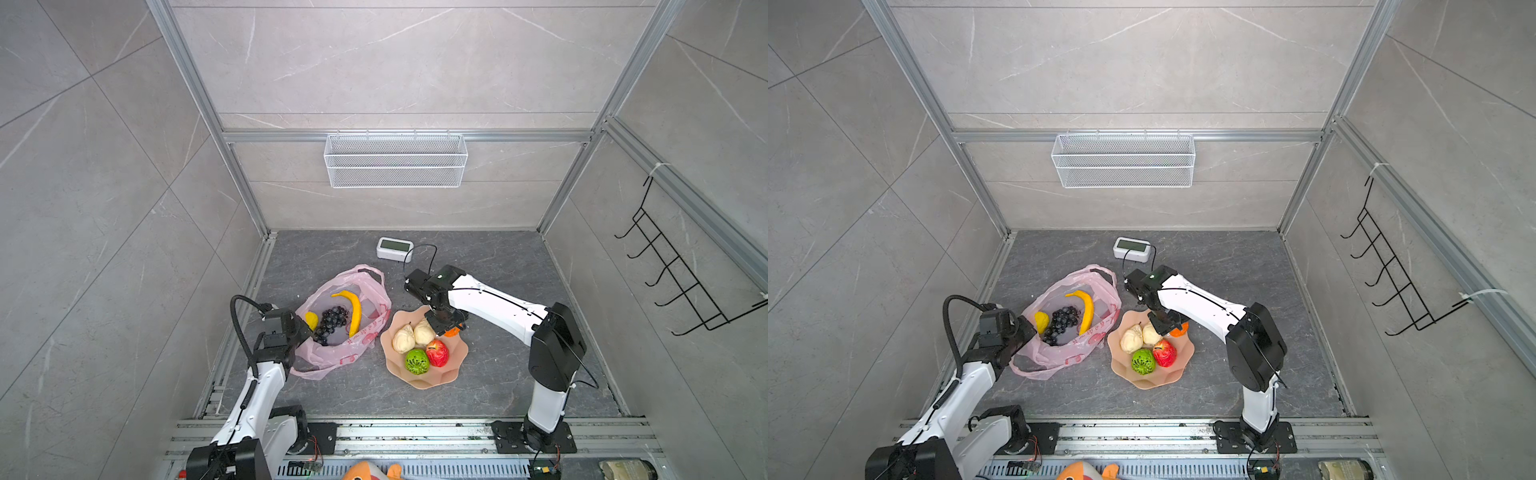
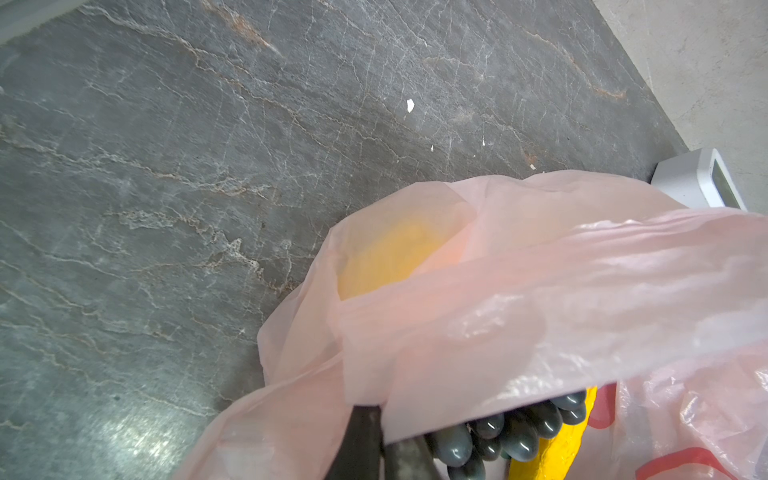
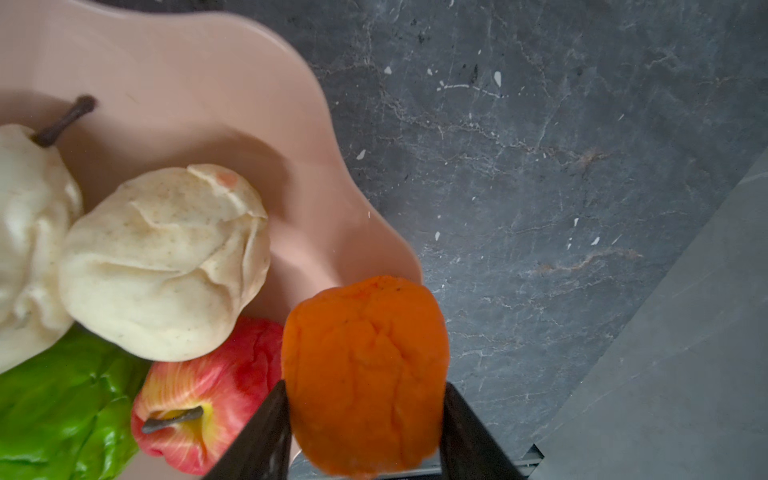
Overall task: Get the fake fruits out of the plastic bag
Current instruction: 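Lift the orange out and carry it to the peach bowl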
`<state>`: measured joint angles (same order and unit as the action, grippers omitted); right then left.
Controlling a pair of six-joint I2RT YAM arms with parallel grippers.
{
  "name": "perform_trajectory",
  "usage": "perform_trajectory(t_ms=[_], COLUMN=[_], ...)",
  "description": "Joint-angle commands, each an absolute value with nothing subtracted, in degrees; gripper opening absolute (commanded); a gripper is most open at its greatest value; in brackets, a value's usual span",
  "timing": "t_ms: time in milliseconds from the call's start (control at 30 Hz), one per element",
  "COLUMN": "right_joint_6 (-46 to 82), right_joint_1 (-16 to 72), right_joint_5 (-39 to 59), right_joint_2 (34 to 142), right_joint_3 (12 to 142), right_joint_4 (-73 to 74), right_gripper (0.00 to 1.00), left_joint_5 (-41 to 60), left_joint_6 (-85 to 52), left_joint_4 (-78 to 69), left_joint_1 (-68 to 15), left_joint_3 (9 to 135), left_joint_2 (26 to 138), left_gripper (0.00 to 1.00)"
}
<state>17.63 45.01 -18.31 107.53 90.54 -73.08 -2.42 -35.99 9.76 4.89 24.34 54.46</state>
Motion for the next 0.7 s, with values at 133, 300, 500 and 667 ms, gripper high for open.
perform_trajectory(t_ms=[133,300,500,667], right_joint_6=[16.55,16.61,16.43,16.44], right_joint_1=[44.84,45.04,45.99,47.27], right_joint_5=[-19.05,-18.82,-18.15,-18.22], right_joint_2=[110.46,111.42,112.65,113.77], right_joint_3=[92.87,93.77,94.72,95.84], right_joint_4=[-76.36,-76.7,-76.46,-76.64], right_gripper=[0.53,0.53,0.56,0.62], left_joint_5=[-2.2,-2.15,-2.2,-2.29], left_joint_6=[-34.71,-34.67,-34.72,-34.61], left_joint_4=[8.44,8.29,8.48,8.51], left_joint_1=[5.23,5.19,5.19,5.19], left_joint_3=[25.37,25.3,25.34,25.39], left_joint_2=[53.79,54.0,53.88,53.88], left_gripper=[0.0,0.0,0.0,0.0])
